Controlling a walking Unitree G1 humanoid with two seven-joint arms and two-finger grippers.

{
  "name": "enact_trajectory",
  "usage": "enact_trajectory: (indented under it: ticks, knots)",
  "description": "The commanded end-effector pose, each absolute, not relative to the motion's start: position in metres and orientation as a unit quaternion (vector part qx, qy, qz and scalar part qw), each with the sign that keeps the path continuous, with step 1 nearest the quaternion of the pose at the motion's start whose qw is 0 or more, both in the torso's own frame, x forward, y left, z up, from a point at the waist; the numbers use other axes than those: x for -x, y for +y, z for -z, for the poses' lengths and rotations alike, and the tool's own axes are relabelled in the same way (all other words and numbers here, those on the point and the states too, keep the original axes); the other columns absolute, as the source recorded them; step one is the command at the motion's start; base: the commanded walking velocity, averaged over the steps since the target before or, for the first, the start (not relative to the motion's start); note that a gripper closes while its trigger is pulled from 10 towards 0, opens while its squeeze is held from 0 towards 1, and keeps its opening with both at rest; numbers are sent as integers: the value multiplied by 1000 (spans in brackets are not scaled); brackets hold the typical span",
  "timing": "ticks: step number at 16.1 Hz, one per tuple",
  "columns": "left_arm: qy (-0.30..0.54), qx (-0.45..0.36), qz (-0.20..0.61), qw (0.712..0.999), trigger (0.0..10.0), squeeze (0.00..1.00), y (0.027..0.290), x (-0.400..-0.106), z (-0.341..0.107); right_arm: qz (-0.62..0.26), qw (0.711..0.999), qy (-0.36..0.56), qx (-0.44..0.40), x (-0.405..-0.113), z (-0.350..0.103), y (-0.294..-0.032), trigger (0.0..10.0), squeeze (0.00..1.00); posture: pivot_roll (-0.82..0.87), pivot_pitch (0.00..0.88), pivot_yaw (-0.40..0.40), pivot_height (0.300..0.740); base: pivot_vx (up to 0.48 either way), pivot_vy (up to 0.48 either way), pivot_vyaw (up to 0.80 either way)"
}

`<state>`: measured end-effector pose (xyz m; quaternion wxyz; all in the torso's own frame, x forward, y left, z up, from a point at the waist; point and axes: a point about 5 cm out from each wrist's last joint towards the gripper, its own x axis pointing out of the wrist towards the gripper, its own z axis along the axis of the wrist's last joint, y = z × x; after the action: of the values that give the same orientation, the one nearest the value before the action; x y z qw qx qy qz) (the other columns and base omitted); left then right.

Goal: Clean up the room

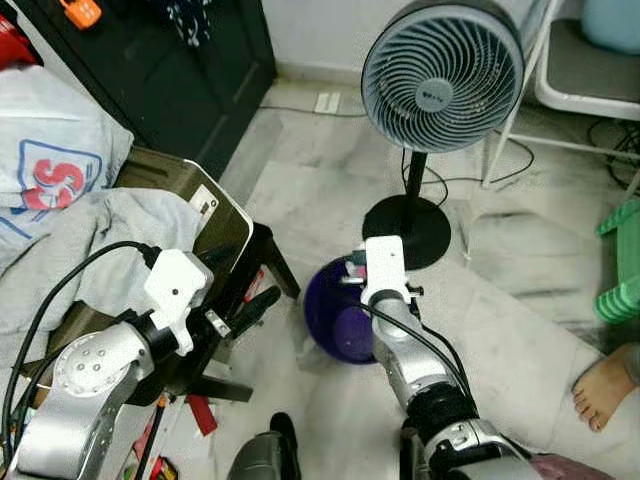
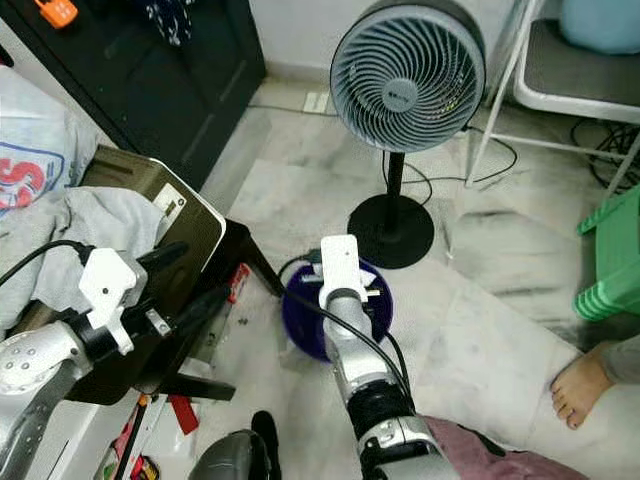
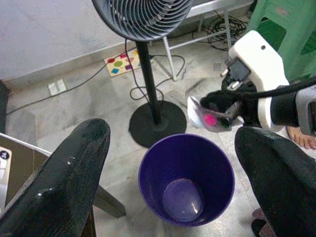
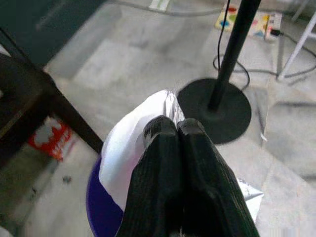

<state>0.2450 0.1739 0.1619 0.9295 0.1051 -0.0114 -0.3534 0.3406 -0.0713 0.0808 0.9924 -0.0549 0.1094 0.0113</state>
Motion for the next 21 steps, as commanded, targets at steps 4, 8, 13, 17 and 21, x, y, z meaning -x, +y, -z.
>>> enact_trajectory:
  ticks: [4, 8, 13, 17, 21]
  knots:
    - [5, -107, 359, 927, 10000, 0, 177, -236, -160, -15, 992, 115, 51, -347, -83, -62, 10000, 0, 124, 355, 182, 740, 0, 0, 0]
    - [4, -105, 356, 928, 10000, 0, 176, -239, -164, -13, 994, 95, 55, -352, -90, -60, 10000, 1000, 131, 353, 187, 740, 0, 0, 0]
    - [3, -105, 353, 930, 10000, 0, 175, -240, -164, -15, 995, 79, 53, -354, -93, -58, 10000, 1000, 130, 349, 185, 740, 0, 0, 0]
    - [-7, -100, 344, 934, 10000, 0, 170, -245, -164, -45, 998, 35, 39, -354, -103, -53, 10000, 1000, 103, 321, 167, 740, 0, 0, 0]
    - [-38, -78, 333, 939, 10000, 0, 153, -256, -163, -71, 996, -14, 59, -336, -105, -72, 10000, 1000, 33, 266, 125, 740, 0, 0, 0]
